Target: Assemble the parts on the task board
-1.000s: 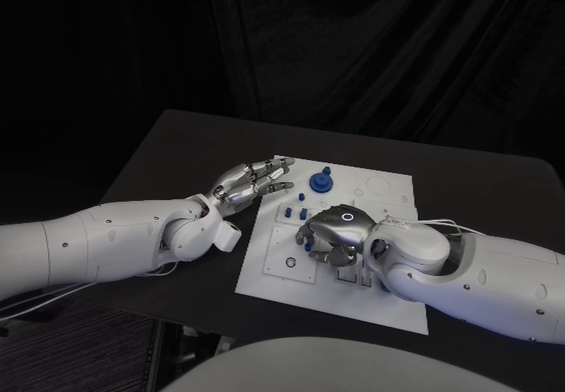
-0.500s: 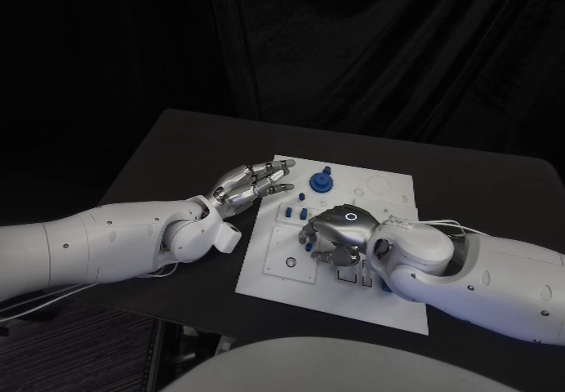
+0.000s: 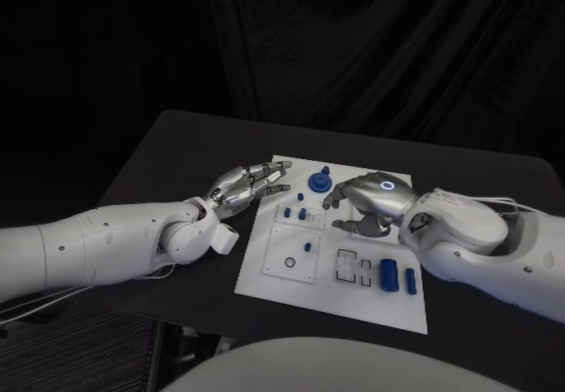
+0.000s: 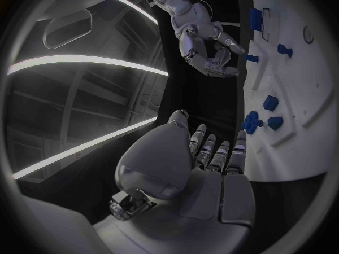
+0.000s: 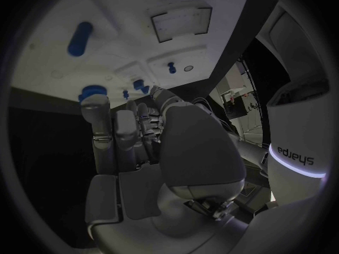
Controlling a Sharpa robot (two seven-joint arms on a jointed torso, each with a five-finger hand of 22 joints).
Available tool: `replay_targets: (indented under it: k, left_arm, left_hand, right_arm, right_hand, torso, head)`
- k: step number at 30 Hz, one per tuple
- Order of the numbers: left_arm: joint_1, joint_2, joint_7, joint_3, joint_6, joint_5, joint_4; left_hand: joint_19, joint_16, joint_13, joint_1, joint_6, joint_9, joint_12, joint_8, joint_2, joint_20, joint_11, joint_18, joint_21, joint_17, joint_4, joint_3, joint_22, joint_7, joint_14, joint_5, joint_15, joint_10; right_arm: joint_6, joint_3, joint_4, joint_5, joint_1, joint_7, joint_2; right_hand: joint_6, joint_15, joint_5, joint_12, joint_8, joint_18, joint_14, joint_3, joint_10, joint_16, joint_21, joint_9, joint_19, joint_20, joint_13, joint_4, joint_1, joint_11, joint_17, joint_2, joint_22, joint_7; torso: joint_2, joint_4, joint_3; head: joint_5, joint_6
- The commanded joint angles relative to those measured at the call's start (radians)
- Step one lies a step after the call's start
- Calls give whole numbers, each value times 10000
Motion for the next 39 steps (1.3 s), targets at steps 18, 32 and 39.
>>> replay_targets:
  k: [18, 32, 39]
  left_arm:
    - [-22, -101, 1675, 9, -1782, -1227, -119]
    - [-86, -76, 1573, 9, -1716, -1272, -209]
    - [-122, -30, 1435, 9, -1448, -1273, -232]
  left_hand:
    - [-1708, -231, 10, -496, 366, -16, 141, -1, -207, -2314, -1004, -297, -560, -164, 287, -577, -2808, -658, -749, -324, -1893, 111]
    - [-1724, -231, -38, -395, -70, -65, -185, -71, -141, -2081, -1018, -331, -568, -164, 268, -554, -2882, -759, -749, -225, -1700, -156]
    - [-1710, -231, -41, -139, -45, -50, -253, -46, -78, -1621, -902, -59, -553, -164, 255, -437, -2823, -638, -749, -84, -1491, -262]
  right_arm:
    - [585, -77, 186, 1888, 270, -724, -1976]
    - [853, -79, -123, 1783, -181, -628, -1681]
    - [939, -78, -425, 1780, -336, -508, -1321]
  right_hand:
    - [260, 159, -584, -1707, -821, -248, 955, -957, 926, 1279, 2092, -1618, 1125, 115, -2223, 493, 188, 154, 1204, 210, 1435, 261]
    - [482, 63, -1143, -1871, -876, -261, 1014, -1217, 1615, 1311, 2266, -1952, 1184, 22, -2601, 742, 318, 30, 1193, 204, 1447, 389]
    - [529, 41, -444, -2021, -932, -251, 983, -1096, 1830, 1255, 2208, -2142, 1136, -9, -2780, 547, 758, 16, 1105, 326, 1427, 261]
  torso:
    - [9, -18, -14]
    - [14, -5, 12]
    - [16, 6, 16]
  head:
    - [-347, 2]
    - [-660, 2]
    - [-689, 2]
